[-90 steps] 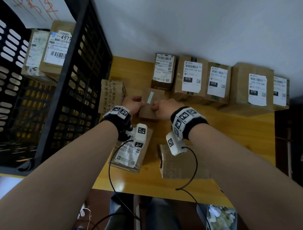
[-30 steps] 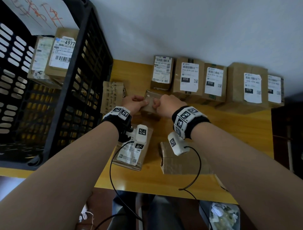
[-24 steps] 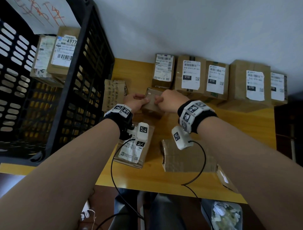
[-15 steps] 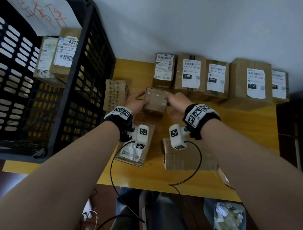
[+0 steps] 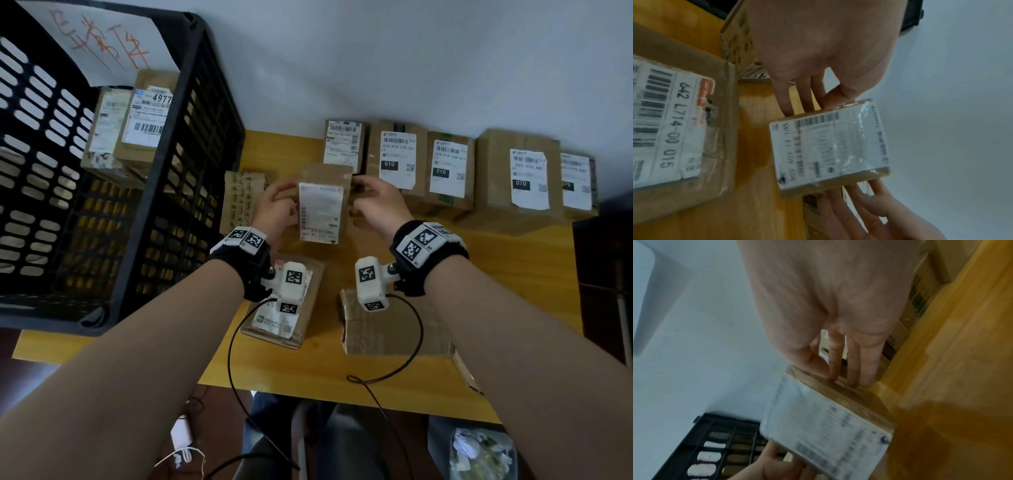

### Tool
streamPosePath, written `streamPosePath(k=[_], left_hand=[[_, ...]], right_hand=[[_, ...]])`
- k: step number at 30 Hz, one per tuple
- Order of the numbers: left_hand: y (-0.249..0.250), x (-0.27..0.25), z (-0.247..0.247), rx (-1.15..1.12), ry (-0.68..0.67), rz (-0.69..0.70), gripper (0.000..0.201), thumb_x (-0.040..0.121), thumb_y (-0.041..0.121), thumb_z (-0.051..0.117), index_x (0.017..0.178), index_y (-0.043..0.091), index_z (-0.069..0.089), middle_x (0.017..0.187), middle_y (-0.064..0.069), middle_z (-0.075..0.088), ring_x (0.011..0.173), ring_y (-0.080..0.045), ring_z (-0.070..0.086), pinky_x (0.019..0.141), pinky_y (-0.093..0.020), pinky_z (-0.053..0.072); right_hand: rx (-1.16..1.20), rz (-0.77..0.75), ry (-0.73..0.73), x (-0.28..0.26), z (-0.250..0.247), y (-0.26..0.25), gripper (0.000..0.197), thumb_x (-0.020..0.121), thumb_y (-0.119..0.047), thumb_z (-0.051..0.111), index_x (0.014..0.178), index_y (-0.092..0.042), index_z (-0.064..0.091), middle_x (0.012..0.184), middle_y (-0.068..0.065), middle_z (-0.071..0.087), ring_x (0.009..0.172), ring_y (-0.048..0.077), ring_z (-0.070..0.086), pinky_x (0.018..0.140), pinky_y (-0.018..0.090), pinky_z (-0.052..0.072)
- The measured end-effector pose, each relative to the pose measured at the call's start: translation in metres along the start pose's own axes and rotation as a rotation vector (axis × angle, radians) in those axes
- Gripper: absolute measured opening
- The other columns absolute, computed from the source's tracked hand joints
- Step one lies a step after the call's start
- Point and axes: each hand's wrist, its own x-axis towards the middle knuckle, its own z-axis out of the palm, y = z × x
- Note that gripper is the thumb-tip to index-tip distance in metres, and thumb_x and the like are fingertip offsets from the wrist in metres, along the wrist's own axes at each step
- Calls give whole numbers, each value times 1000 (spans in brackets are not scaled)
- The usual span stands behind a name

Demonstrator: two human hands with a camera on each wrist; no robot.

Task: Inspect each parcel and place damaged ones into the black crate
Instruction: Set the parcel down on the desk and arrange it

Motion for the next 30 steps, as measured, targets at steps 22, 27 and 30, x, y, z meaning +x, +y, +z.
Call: streamPosePath(k=[22,27,30], left_hand=[[-21,15,8,83,-14,-142,52,91,16,79,138,28,59,123,-5,70,111,-25,69,89,-48,61],[-24,13,9,69,-35,-130,55,94,17,75,145,28,57,128,-3,70,113,-24,69,86,-45,62],[-24,14,9,65,-51,-127,53,96,16,73,146,26,57,129,-5,70,111,-24,70,82,-43,62]], right_hand=[[-762,-141,-288,8,24,-11,40,98,-15,53,131,-25,71,138,2,66,125,24,60,98,26,46],[-876,-151,-295,15,29,-16,33,98,-21,55,121,-28,77,122,-1,73,109,22,66,96,34,55],[-784,-153,-302,14,23,-19,31,100,-22,55,122,-22,77,125,2,73,110,22,66,92,30,52]])
